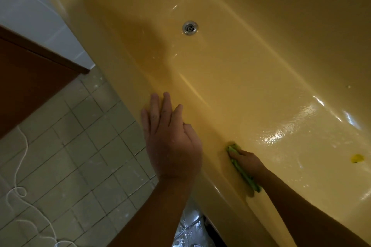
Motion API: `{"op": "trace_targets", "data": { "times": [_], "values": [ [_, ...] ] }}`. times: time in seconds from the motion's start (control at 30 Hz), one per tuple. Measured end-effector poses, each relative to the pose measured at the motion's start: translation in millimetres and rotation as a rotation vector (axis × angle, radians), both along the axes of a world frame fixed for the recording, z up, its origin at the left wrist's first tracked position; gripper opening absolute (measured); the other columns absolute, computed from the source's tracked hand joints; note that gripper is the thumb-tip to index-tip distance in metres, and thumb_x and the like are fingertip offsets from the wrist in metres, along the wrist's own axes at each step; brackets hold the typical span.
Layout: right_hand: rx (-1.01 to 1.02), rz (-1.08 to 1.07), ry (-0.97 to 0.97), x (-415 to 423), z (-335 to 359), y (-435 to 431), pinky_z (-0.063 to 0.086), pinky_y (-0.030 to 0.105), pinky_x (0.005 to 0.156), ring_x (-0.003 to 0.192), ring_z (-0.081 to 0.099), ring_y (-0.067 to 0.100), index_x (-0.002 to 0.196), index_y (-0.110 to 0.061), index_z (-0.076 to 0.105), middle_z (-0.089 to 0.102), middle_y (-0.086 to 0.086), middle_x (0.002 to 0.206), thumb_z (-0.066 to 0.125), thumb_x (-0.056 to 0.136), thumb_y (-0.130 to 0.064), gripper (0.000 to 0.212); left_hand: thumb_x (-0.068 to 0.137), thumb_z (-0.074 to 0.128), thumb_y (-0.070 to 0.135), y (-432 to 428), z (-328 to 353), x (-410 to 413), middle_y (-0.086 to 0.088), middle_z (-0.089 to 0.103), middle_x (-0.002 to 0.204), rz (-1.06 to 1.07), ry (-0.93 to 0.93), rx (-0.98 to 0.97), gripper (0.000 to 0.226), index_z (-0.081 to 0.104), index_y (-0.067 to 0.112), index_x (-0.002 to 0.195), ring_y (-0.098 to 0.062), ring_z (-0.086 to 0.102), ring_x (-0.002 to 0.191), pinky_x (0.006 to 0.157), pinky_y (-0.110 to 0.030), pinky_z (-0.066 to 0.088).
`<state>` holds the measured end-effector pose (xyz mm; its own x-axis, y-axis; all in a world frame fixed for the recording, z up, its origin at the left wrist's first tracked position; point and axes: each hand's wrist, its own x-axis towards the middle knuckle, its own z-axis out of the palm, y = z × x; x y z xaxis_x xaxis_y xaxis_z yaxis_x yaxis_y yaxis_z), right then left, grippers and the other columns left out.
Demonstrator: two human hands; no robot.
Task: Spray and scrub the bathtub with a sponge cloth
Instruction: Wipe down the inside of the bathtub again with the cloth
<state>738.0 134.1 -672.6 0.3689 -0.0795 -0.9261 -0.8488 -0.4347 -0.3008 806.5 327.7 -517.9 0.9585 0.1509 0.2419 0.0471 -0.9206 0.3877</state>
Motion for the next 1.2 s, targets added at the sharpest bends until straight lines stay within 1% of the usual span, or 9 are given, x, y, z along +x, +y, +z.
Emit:
{"op": "trace_targets", "data": {
  "times": [0.1,0.23,0.33,0.53,0.63,0.77,0.87,1.07,1.2],
  "values": [
    [0.062,-0.022,-0.131,35,26,31,0.045,0.043,0.108,0.130,0.056,0.028,0.148,-0.039,0.051,0.054,0.005,0.151,0.051,0.091,-0.075,0.068,0.086,0.044,0.004,1,1,4,-0.018,0.057,0.150,-0.001,0.012,0.007,0.043,0.075,0.001,0.116,-0.036,0.039,0.151,0.126,-0.055,0.023],
    [0.316,0.019,-0.498,63,114,62,0.042,0.018,0.107,0.126,0.054,-0.007,0.142,-0.050,0.055,0.057,-0.028,0.141,0.059,0.097,-0.054,0.045,0.088,0.038,0.013,4,8,10,-0.015,0.051,0.156,-0.001,0.083,0.010,0.051,0.073,0.004,0.124,-0.033,0.031,0.155,0.129,-0.052,0.016],
    [0.308,-0.002,-0.488,53,108,51,0.044,0.007,0.096,0.123,0.056,-0.011,0.139,-0.055,0.055,0.059,-0.032,0.135,0.060,0.093,-0.055,0.046,0.091,0.037,0.018,8,11,14,-0.012,0.048,0.158,0.003,0.131,0.020,0.051,0.071,0.004,0.127,-0.030,0.027,0.157,0.130,-0.049,0.013],
    [0.030,-0.107,-0.075,39,13,29,0.048,0.050,0.108,0.121,0.061,0.027,0.144,-0.037,0.056,0.061,0.003,0.143,0.047,0.075,-0.089,0.087,0.095,0.040,0.018,13,12,23,-0.016,0.050,0.156,-0.011,0.127,0.023,0.045,0.073,0.004,0.122,-0.031,0.029,0.156,0.130,-0.049,0.013],
    [0.078,-0.038,-0.288,76,65,67,0.047,0.042,0.109,0.124,0.060,0.014,0.140,-0.046,0.058,0.063,-0.011,0.140,0.050,0.085,-0.082,0.066,0.095,0.040,0.017,21,10,33,-0.015,0.048,0.158,-0.019,0.119,0.030,0.044,0.073,0.005,0.123,-0.032,0.028,0.157,0.129,-0.050,0.014],
    [0.304,-0.024,-0.525,88,134,80,0.039,0.003,0.099,0.119,0.052,-0.021,0.136,-0.049,0.061,0.058,-0.040,0.128,0.060,0.092,-0.054,0.044,0.096,0.042,0.019,31,10,50,-0.015,0.046,0.159,-0.024,0.130,0.053,0.044,0.072,0.005,0.125,-0.032,0.026,0.157,0.130,-0.050,0.013],
    [0.268,-0.064,-0.439,74,100,63,0.043,0.008,0.098,0.124,0.057,-0.007,0.134,-0.048,0.062,0.062,-0.028,0.135,0.062,0.086,-0.058,0.050,0.093,0.042,0.017,34,10,57,-0.014,0.047,0.159,-0.020,0.126,0.062,0.046,0.072,0.005,0.125,-0.032,0.027,0.157,0.129,-0.050,0.015],
    [-0.039,-0.055,-0.018,68,17,48,0.045,0.052,0.109,0.128,0.057,0.034,0.149,-0.032,0.051,0.057,0.011,0.148,0.045,0.082,-0.086,0.086,0.093,0.040,0.015,40,9,69,-0.014,0.048,0.158,-0.009,0.118,0.060,0.046,0.072,0.005,0.124,-0.030,0.027,0.157,0.129,-0.050,0.015],
    [0.155,0.005,-0.319,122,82,94,0.035,0.034,0.114,0.140,0.045,0.012,0.150,-0.052,0.041,0.046,-0.015,0.154,0.040,0.090,-0.077,0.065,0.093,0.040,0.017,45,8,75,-0.014,0.048,0.158,-0.024,0.117,0.067,0.047,0.072,0.005,0.125,-0.031,0.027,0.157,0.129,-0.051,0.015]
  ]
}}
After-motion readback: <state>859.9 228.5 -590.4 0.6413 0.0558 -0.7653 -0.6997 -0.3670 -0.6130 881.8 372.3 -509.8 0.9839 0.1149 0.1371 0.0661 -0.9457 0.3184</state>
